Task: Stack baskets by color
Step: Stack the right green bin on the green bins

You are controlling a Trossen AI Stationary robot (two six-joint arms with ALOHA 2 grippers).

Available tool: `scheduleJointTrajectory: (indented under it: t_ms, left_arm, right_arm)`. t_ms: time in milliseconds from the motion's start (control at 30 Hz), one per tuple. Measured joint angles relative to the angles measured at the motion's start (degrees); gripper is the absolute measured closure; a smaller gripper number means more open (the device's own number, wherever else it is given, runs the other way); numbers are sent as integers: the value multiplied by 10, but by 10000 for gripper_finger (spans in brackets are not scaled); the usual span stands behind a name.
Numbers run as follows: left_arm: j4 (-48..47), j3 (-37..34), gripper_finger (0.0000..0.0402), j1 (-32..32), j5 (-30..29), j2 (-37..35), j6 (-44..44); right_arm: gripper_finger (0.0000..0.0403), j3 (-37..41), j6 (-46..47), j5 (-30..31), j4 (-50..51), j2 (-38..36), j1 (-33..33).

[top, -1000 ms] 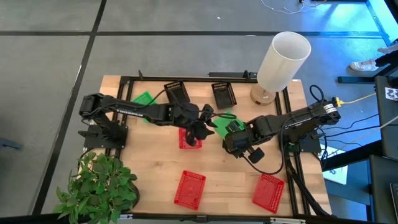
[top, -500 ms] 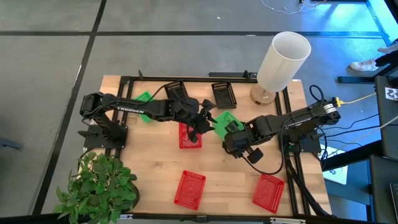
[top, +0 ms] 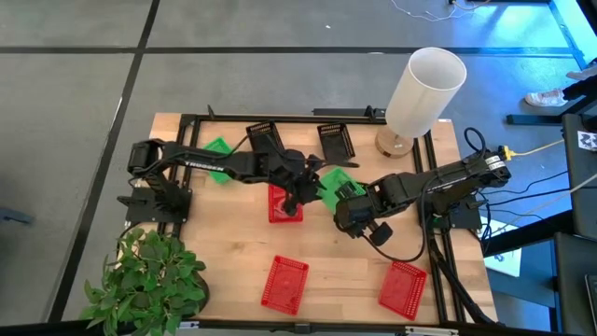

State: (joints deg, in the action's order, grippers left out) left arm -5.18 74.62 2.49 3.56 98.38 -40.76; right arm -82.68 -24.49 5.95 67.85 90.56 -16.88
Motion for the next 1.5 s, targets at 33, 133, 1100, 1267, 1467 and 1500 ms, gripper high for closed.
scheduleJointTrajectory:
  t_ms: [33,133,1100,1267,1467,1500]
  left_arm:
    - [0,0,274,0,-1,2,-1]
    - [-4,-1,276,-1,-15,2,-7]
    - [-83,1,401,-11,-18,2,-3]
    - [-101,26,401,-17,-19,2,-3]
    - [-145,64,401,-18,-12,2,-3]
    - [-154,69,401,-18,-12,2,-3]
  right_arm:
    - [403,0,0,0,0,0,0]
    - [403,0,0,0,-2,0,0]
    - [378,0,17,18,-35,0,0]
    - [398,0,21,9,-31,0,0]
    - [359,0,36,11,-35,0,0]
    - [350,0,36,13,-39,0,0]
